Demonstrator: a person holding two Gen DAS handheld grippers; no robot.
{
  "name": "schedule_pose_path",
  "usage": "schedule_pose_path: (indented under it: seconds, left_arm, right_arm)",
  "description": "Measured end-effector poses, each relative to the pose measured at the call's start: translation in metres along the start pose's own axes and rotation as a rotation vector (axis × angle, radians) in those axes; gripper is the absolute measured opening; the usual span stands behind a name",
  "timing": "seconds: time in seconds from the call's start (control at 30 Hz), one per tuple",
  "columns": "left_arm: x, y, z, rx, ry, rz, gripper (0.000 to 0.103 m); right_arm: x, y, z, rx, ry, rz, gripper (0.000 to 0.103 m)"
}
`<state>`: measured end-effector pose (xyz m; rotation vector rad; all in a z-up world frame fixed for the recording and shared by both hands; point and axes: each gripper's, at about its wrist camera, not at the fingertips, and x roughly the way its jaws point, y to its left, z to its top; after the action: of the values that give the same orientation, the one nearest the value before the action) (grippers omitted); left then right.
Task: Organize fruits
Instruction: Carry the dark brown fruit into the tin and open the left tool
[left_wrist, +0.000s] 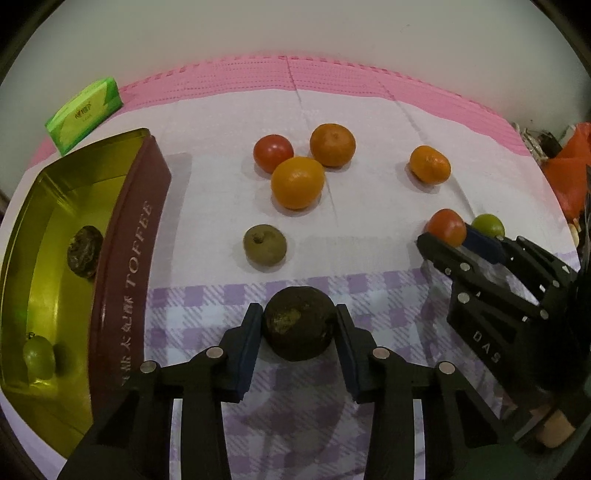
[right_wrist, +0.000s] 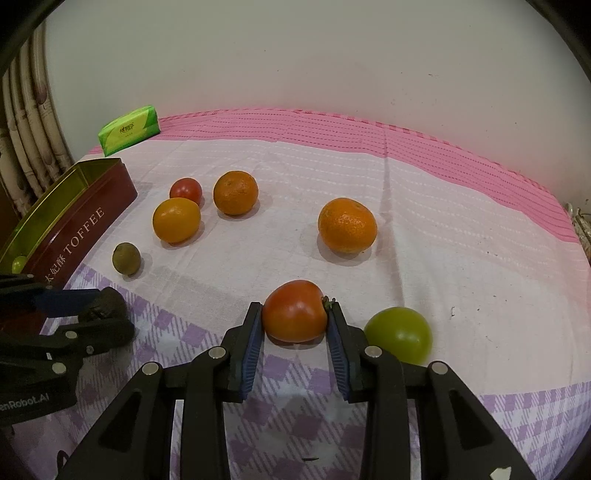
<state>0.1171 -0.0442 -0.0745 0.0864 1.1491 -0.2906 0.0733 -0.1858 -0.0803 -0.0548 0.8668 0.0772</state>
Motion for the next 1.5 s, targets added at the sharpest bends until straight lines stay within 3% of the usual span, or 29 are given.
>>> schedule_pose_path:
  seconds: [0.3,0.53,0.63,0.77,0.97,1.5]
  left_arm:
    - [-0.037,0.027,-0.005,-0.011,-0.052,0.017,0.039]
    - [-0.079,0.083,-0.007,-0.054,-0.125,0.117,0.039]
    - [-0.08,0.116,-0.015,-0.077,-0.093,0.178,0.039]
    - [-0.072,0.147,-0.033,-0.094,0.001,0.179,0.039]
    - [-0.059,0.158,-0.048,-0.115,0.04,0.184,0.04]
    - [-0.056,0.135,-0.066,-0.097,0.006,0.246,0.04]
  right_arm:
    - [-0.001,0.0,-0.001,-0.001,-0.001,-0.001,0.032]
    - [0.0,0.0,-0.001,-0.001,-0.001,-0.002,0.032]
    - [0.0,0.0,0.0,-0.001,-0.001,-0.002,0.032]
    - [0.0,0.001,0.0,-0.003,-0.001,-0.004,0.032]
    - [-0.001,-0.001,-0.002,-0.005,-0.002,-0.009,0.032]
    - [0.001,0.001,0.0,-0.012,0.0,-0.017,0.031]
